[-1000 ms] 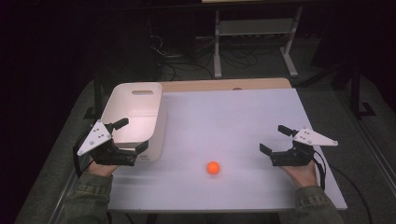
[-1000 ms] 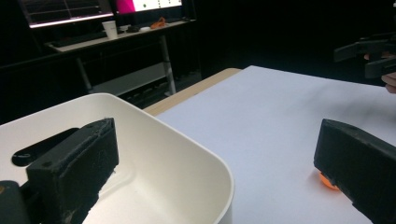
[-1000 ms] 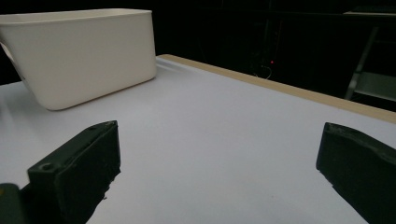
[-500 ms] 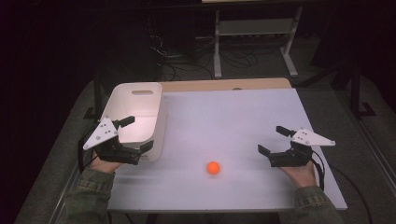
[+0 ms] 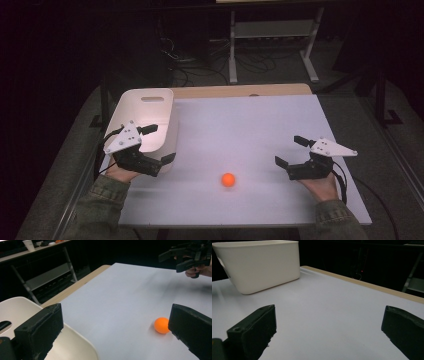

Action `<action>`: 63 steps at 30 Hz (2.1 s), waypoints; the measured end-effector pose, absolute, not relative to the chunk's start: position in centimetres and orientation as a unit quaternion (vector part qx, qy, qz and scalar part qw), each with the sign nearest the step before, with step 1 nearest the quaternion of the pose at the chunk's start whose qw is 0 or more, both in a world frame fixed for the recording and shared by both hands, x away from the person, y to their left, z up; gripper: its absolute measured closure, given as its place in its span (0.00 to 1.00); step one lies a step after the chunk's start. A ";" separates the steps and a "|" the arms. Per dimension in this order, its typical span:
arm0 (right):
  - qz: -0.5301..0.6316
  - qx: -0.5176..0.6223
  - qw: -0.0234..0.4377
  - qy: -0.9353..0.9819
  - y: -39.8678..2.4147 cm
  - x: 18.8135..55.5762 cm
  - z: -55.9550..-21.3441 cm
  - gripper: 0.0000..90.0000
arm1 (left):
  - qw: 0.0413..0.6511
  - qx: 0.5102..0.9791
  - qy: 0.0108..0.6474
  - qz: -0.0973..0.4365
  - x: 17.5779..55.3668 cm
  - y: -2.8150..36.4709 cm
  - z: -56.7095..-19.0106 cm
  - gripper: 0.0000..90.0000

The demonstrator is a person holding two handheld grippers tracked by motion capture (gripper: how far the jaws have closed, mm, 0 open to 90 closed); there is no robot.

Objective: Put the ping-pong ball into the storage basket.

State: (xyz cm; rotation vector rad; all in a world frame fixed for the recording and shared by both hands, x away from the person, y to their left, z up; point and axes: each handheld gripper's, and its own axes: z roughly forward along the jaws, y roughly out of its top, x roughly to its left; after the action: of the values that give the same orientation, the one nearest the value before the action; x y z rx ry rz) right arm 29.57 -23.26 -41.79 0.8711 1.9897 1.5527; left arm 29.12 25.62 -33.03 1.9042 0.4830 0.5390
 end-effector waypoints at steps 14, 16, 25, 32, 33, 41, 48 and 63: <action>0.564 0.312 0.225 0.730 -23.1 29.5 -41.8 0.00 | 0.500 0.824 0.181 0.196 29.9 23.3 -33.0 0.00; 0.565 0.312 0.222 0.731 -23.1 29.5 -41.8 0.00 | 0.496 0.828 0.177 0.192 30.0 22.9 -33.0 0.00; 0.563 0.309 0.223 0.733 -23.0 29.4 -41.9 0.00 | 0.484 0.842 0.163 0.175 30.3 21.4 -32.9 0.00; 0.564 0.307 0.222 0.734 -23.0 29.4 -41.8 0.00 | 0.478 0.849 0.155 0.164 30.6 20.4 -33.0 0.00; 0.564 0.306 0.222 0.734 -23.0 29.4 -41.8 0.00 | 0.478 0.850 0.153 0.162 30.6 20.2 -33.0 0.00; 0.563 0.305 0.220 0.736 -23.0 29.4 -41.8 0.00 | 0.470 0.859 0.141 0.146 30.9 18.9 -33.5 0.00; 0.564 0.305 0.218 0.736 -23.0 29.4 -41.8 0.00 | 0.466 0.864 0.133 0.137 31.1 17.9 -33.8 0.00; 0.566 0.303 0.217 0.735 -23.1 29.2 -41.7 0.00 | 0.455 0.875 0.118 0.117 31.4 15.9 -34.7 0.00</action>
State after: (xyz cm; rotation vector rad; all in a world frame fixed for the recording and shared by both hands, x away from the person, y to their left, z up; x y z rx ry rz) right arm 29.24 -23.10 -41.75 0.8405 2.0356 1.5681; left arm 31.38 15.92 -34.69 2.1573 0.2910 0.2897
